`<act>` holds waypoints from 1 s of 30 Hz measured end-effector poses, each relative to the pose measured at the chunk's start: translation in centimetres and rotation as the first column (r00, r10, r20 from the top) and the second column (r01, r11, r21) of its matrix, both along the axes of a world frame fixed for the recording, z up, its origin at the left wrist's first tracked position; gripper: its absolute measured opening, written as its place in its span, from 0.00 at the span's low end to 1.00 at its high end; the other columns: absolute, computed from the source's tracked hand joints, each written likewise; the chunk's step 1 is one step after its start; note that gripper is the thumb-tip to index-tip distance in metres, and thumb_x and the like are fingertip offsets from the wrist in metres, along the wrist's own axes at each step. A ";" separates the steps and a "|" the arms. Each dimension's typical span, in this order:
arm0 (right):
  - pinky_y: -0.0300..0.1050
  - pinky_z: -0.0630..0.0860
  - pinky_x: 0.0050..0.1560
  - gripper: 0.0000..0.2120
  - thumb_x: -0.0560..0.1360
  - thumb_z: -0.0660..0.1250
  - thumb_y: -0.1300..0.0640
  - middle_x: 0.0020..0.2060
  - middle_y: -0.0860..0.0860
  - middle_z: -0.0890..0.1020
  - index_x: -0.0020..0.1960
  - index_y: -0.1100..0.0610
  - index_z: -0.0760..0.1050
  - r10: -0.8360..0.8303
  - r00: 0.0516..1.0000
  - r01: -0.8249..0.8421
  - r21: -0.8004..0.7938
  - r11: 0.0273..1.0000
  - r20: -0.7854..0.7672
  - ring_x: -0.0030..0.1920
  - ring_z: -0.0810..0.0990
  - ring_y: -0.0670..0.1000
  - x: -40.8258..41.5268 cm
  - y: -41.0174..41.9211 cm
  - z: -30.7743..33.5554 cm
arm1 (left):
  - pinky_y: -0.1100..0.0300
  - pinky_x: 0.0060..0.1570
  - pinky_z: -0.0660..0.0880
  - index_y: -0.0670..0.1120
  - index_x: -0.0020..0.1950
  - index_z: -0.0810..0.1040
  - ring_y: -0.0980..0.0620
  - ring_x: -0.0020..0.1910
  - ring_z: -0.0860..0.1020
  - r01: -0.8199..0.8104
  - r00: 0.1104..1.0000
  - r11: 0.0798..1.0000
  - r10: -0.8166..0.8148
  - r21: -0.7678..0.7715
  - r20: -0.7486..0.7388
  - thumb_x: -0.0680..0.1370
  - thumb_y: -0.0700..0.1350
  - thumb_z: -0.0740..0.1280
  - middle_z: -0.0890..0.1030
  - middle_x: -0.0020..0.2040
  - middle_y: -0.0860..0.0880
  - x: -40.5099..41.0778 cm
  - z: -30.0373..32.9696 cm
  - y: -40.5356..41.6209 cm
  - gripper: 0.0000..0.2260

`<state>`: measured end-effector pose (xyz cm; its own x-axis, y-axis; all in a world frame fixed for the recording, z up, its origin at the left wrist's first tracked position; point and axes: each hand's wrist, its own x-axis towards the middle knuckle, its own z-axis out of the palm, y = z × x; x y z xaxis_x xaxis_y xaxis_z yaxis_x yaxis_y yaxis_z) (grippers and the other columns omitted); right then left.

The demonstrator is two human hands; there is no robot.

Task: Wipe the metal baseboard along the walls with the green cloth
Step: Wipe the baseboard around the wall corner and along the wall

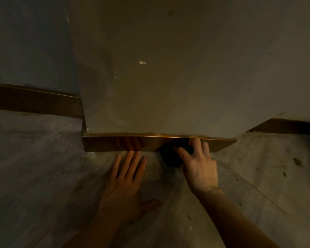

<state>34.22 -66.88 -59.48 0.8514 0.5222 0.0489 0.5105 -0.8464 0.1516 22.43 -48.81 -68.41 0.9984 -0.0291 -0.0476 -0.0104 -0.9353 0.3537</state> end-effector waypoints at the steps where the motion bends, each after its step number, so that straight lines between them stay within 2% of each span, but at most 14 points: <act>1: 0.52 0.79 0.28 0.26 0.67 0.75 0.62 0.60 0.59 0.70 0.63 0.51 0.75 -0.020 1.000 0.020 0.007 1.000 0.004 0.56 0.70 0.63 0.0 -0.3 0.0 | 0.34 0.75 0.52 0.44 0.81 0.55 0.43 0.81 0.47 0.001 1.000 1.000 -0.001 0.000 -0.003 0.69 0.81 0.52 0.52 0.82 0.43 0.0 0.0 0.0 0.53; 6: 0.51 0.78 0.28 0.23 0.68 0.76 0.60 0.59 0.58 0.69 0.61 0.52 0.75 -0.098 0.995 0.096 0.059 0.994 0.030 0.54 0.71 0.61 0.4 -1.5 -0.1 | 0.35 0.75 0.52 0.45 0.81 0.53 0.43 0.81 0.46 0.005 1.000 1.000 -0.005 0.010 -0.003 0.69 0.82 0.52 0.51 0.82 0.43 0.0 0.2 0.1 0.53; 13: 0.53 0.80 0.31 0.27 0.67 0.75 0.59 0.61 0.58 0.68 0.62 0.50 0.69 -0.158 0.987 0.156 0.106 0.982 0.019 0.55 0.70 0.60 0.5 -2.2 -0.3 | 0.36 0.76 0.50 0.45 0.81 0.52 0.43 0.81 0.44 0.007 1.000 1.000 -0.006 0.028 -0.018 0.68 0.82 0.51 0.50 0.82 0.43 0.0 0.4 0.1 0.53; 18: 0.53 0.81 0.35 0.28 0.67 0.77 0.57 0.62 0.57 0.67 0.63 0.50 0.69 -0.173 0.985 0.171 0.120 0.978 0.010 0.55 0.71 0.59 0.3 -2.5 -0.1 | 0.37 0.76 0.49 0.46 0.81 0.51 0.44 0.81 0.42 -0.001 1.000 1.000 0.002 0.031 -0.015 0.69 0.82 0.49 0.48 0.82 0.44 0.0 0.5 0.2 0.53; 25: 0.53 0.80 0.34 0.26 0.68 0.76 0.57 0.59 0.56 0.67 0.62 0.49 0.69 -0.232 0.973 0.227 0.166 0.960 0.008 0.53 0.71 0.59 -0.1 -1.8 0.3 | 0.37 0.77 0.48 0.45 0.81 0.51 0.44 0.81 0.43 -0.001 1.000 1.000 0.001 0.028 0.001 0.70 0.81 0.52 0.49 0.82 0.44 0.0 0.7 0.1 0.52; 30: 0.54 0.81 0.38 0.26 0.70 0.75 0.58 0.60 0.56 0.66 0.64 0.50 0.69 -0.293 0.956 0.291 0.152 0.945 -0.004 0.56 0.72 0.60 -0.4 -1.6 1.0 | 0.37 0.76 0.47 0.45 0.82 0.50 0.44 0.81 0.42 -0.007 1.000 0.998 0.008 0.063 -0.013 0.70 0.81 0.50 0.48 0.82 0.44 -0.2 0.9 -0.1 0.52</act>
